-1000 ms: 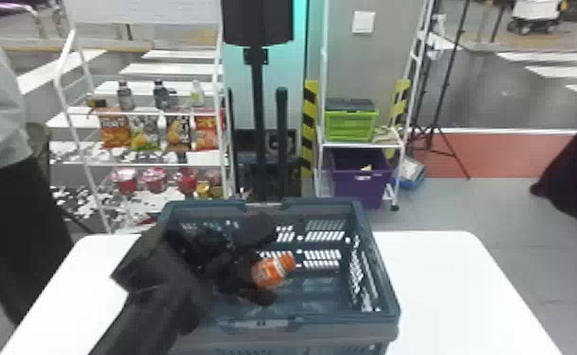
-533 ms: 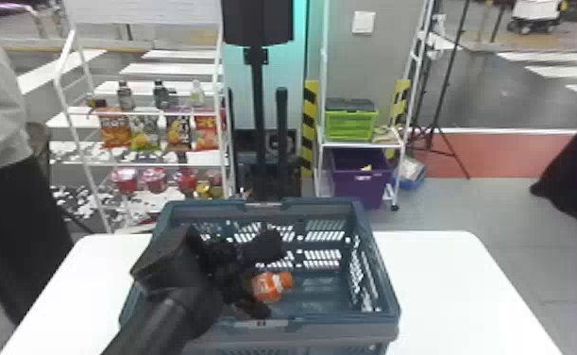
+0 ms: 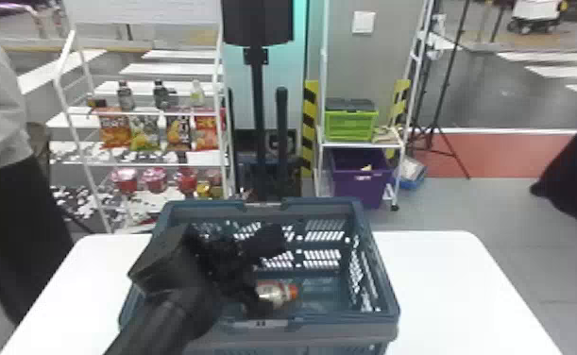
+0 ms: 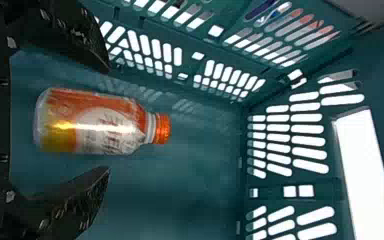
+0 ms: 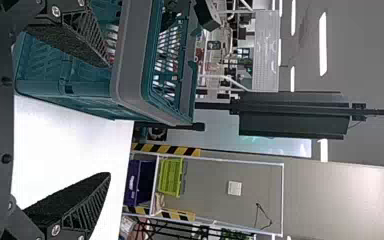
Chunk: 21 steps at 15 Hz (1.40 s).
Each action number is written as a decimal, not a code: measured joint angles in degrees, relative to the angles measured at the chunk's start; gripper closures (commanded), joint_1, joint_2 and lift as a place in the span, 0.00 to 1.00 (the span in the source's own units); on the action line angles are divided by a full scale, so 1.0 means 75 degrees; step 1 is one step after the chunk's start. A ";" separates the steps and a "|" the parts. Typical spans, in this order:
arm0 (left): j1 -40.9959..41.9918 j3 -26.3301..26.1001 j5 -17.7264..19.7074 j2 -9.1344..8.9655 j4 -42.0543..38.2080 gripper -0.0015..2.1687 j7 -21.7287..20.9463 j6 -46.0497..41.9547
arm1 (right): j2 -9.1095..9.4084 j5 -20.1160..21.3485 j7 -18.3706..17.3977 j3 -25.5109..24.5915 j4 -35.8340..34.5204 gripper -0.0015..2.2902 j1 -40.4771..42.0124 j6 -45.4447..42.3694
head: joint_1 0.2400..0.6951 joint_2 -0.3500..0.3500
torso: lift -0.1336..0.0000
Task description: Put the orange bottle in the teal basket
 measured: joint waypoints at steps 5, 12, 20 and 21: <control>0.0918 0.0687 0.0159 0.0043 -0.2093 0.02 -0.0122 0.0112 | 0.0000 -0.0010 -0.0008 -0.0003 0.0000 0.05 0.0043 0.0000 | 0.57 0.50 | 1.00; 0.2672 0.3133 0.3306 -0.0058 -0.6448 0.02 0.0535 0.2090 | 0.0000 -0.0031 -0.0008 -0.0010 0.0000 0.05 0.0007 0.0000 | 0.57 0.50 | 1.00; 0.6123 0.5868 0.6844 -0.0061 -0.9932 0.02 0.1842 0.3393 | 0.0000 -0.0128 0.0002 0.0003 -0.0003 0.05 -0.0096 0.0000 | 0.57 0.50 | 1.00; 0.6773 0.6007 0.7041 -0.0061 -1.0065 0.02 0.2118 0.2677 | 0.0000 -0.0154 0.0001 0.0023 0.0001 0.05 -0.0115 0.0003 | 0.57 0.50 | 1.00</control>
